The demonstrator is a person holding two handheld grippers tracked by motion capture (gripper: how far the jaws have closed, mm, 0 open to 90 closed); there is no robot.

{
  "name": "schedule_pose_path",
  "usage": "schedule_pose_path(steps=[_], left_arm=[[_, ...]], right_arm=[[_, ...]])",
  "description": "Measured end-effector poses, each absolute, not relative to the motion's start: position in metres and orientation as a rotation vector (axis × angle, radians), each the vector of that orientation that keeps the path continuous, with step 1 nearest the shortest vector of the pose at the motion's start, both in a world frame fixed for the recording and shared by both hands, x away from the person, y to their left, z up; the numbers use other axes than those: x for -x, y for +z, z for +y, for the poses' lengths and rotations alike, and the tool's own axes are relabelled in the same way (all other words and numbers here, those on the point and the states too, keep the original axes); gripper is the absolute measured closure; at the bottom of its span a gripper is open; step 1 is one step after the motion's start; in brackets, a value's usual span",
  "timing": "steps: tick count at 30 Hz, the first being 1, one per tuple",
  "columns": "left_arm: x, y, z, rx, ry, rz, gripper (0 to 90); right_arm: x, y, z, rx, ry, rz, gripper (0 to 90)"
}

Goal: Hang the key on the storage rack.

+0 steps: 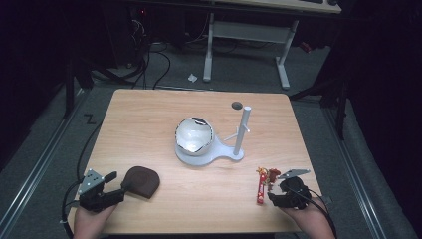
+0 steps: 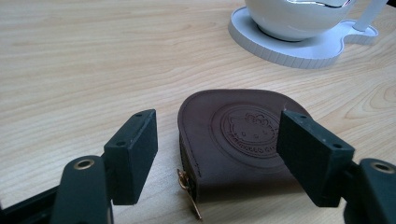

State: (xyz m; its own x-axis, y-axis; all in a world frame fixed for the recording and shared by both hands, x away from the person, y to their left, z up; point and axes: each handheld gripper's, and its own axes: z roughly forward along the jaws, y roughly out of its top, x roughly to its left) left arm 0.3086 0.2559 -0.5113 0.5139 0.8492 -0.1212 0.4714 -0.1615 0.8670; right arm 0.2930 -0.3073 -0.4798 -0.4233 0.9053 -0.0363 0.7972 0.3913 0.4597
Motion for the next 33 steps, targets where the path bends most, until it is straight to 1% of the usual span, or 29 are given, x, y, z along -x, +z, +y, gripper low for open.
schedule_pose_path(steps=[3, 7, 8, 9, 14, 17, 22, 26, 30, 33], left_arm=[[-0.308, -0.511, 0.257, -1.784, 0.485, 1.109, 29.2], [-0.307, -0.509, 0.255, -1.803, 0.498, 1.082, 29.2], [-0.307, -0.510, 0.254, -1.811, 0.502, 1.076, 29.2], [-0.309, -0.511, 0.254, -1.817, 0.500, 1.078, 29.2], [-0.309, -0.512, 0.251, -1.819, 0.480, 1.078, 29.2], [-0.308, -0.511, 0.248, -1.824, 0.483, 1.064, 29.2], [-0.310, -0.513, 0.248, -1.821, 0.468, 1.076, 29.2], [-0.310, -0.512, 0.248, -1.837, 0.483, 1.061, 29.2], [-0.311, -0.513, 0.251, -1.823, 0.464, 1.077, 29.2], [-0.312, -0.513, 0.253, -1.822, 0.474, 1.074, 29.3]], right_arm=[[-0.297, -0.476, -0.305, -1.524, 0.502, 2.403, 41.0], [-0.299, -0.473, -0.305, -1.548, 0.482, 2.412, 42.4], [-0.300, -0.473, -0.305, -1.547, 0.476, 2.419, 43.2], [-0.302, -0.472, -0.306, -1.555, 0.460, 2.426, 46.3], [-0.304, -0.470, -0.309, -1.577, 0.424, 2.444, 47.7], [-0.310, -0.470, -0.311, -1.603, 0.404, 2.464, 52.2], [-0.320, -0.467, -0.306, -1.599, 0.389, 2.476, 52.4], [-0.327, -0.470, -0.306, -1.619, 0.366, 2.467, 51.7], [-0.335, -0.474, -0.308, -1.652, 0.366, 2.458, 54.1], [-0.338, -0.479, -0.306, -1.651, 0.361, 2.469, 54.8]])
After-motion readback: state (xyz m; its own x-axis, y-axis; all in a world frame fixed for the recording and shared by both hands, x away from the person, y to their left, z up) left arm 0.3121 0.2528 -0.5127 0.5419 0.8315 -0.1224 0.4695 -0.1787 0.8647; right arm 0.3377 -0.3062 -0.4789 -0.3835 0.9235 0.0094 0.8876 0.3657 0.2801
